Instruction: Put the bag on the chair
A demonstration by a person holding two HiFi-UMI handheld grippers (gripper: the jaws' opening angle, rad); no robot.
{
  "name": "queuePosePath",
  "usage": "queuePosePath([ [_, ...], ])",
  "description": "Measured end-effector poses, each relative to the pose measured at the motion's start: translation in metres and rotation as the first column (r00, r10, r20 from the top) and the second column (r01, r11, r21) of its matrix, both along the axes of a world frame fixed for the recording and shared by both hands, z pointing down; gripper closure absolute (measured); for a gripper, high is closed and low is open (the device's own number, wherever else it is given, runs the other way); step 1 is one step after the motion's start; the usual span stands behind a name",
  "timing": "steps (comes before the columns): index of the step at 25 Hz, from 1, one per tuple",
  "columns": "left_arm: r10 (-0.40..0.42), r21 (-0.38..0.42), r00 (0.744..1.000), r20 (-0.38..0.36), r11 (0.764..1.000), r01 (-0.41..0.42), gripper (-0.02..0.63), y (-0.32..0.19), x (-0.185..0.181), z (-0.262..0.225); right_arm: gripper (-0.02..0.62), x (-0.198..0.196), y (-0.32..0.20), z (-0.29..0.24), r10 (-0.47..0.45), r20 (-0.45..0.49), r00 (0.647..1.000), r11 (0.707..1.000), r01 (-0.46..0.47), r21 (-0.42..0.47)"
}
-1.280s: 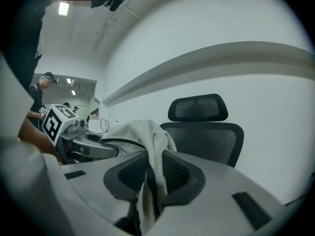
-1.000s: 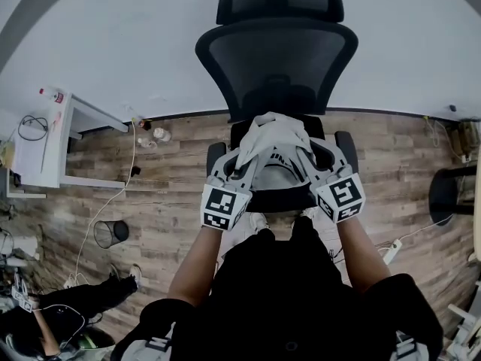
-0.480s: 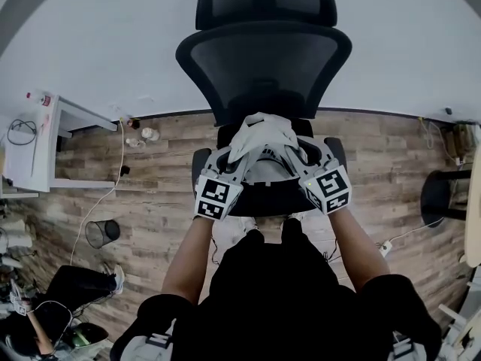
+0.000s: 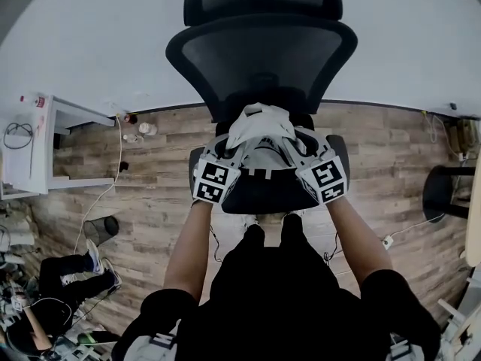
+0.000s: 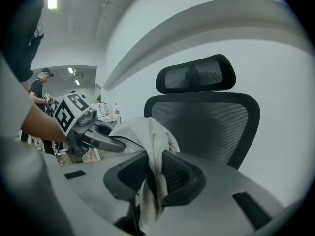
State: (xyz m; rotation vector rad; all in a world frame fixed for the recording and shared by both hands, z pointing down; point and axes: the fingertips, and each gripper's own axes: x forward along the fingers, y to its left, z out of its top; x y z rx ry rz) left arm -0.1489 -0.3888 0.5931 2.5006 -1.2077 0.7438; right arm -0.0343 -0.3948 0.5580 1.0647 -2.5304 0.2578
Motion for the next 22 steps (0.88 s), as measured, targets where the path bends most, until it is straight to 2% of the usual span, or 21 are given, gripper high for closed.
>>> queuePosePath([
  [6, -0.013, -0.052, 1.0, -0.006, 0.999, 0.012, 0.525, -0.009, 0.004, 0.024, 0.502, 0.004, -0.015, 0.026, 0.022, 0.01, 1.0, 0.999, -0.022, -0.045],
  [11, -0.041, -0.046, 0.999, -0.016, 0.998, 0.041, 0.52, -0.026, 0.003, 0.031, 0.495, 0.006, -0.031, 0.036, 0.034, -0.013, 0.999, 0.999, -0.034, -0.037],
  [18, -0.023, -0.012, 1.0, -0.014, 1.0, 0.023, 0.52, -0.044, 0.017, 0.036, 0.485, 0.02, -0.046, 0.046, 0.071, -0.025, 0.997, 0.997, -0.071, -0.02],
  [22, -0.044, -0.037, 0.999, -0.004, 0.998, 0.043, 0.506, -0.05, 0.019, 0.047, 0.483, 0.022, -0.051, 0.05, 0.074, -0.015, 0.997, 0.997, -0.074, 0.006],
])
